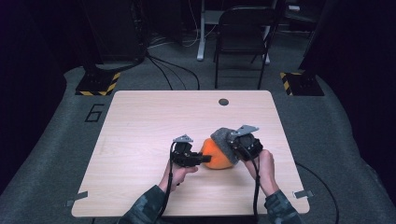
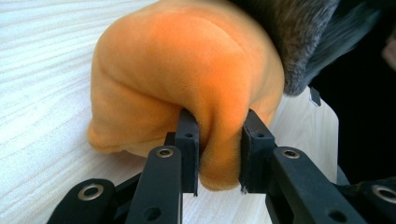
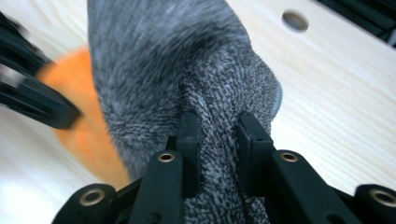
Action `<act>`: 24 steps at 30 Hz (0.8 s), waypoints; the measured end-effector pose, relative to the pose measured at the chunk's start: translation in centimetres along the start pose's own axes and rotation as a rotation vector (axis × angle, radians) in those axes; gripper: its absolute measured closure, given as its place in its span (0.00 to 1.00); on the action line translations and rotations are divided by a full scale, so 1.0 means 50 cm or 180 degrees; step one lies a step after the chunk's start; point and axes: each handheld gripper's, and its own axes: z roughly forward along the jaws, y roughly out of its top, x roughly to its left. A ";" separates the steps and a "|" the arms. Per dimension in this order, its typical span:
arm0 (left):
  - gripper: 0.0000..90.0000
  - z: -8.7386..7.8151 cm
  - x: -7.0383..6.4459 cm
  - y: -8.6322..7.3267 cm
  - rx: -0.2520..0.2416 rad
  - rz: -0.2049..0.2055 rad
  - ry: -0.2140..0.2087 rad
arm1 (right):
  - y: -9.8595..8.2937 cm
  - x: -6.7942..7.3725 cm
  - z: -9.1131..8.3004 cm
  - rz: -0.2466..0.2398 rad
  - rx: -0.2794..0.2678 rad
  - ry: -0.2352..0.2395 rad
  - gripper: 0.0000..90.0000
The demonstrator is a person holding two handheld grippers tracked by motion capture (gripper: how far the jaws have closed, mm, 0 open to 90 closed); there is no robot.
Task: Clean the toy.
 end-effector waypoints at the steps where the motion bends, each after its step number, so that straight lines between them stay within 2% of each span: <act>1: 0.81 0.002 0.000 -0.001 0.0012 0.0004 0.0009 | -0.005 0.004 0.016 -0.0053 0.0025 -0.0035 0.82; 3: 0.81 0.003 0.001 -0.002 0.0012 -0.0008 0.0007 | -0.010 0.008 0.030 -0.0085 0.0020 -0.0072 0.83; 8: 0.77 0.003 0.000 -0.001 0.0011 0.0038 0.0022 | -0.011 0.008 0.030 -0.0048 0.0000 -0.0074 0.83; 11: 0.61 0.001 -0.002 0.002 0.0021 0.0121 0.0064 | -0.011 0.006 0.032 -0.0062 0.0012 -0.0065 0.83; 12: 0.57 -0.001 -0.003 0.005 0.0048 0.0202 0.0095 | -0.011 0.005 0.032 -0.0058 0.0039 -0.0051 0.83; 14: 0.47 -0.005 -0.004 0.007 0.0003 0.0288 0.0113 | -0.011 0.004 0.033 -0.0007 0.0055 -0.0040 0.83; 16: 0.41 -0.007 -0.004 0.009 0.0021 0.0457 0.0187 | -0.012 0.001 0.037 -0.0027 0.0026 -0.0059 0.83; 17: 0.38 -0.009 -0.004 0.009 -0.0006 0.0559 0.0160 | -0.013 -0.001 0.038 -0.0012 0.0016 -0.0027 0.83; 18: 0.37 -0.010 -0.007 0.009 0.0022 0.0636 0.0240 | -0.012 -0.003 0.037 -0.0021 0.0041 -0.0024 0.83; 19: 0.34 -0.012 -0.009 0.010 0.0005 0.0757 0.0306 | -0.012 0.000 0.037 0.0034 0.0068 -0.0018 0.83; 22: 0.28 -0.015 -0.018 0.009 0.0035 0.1135 0.0448 | -0.010 -0.002 0.039 0.0000 0.0038 -0.0028 0.83; 24: 0.27 -0.014 -0.023 0.007 0.0083 0.1284 0.0478 | -0.010 -0.004 0.042 -0.0016 0.0005 -0.0036 0.83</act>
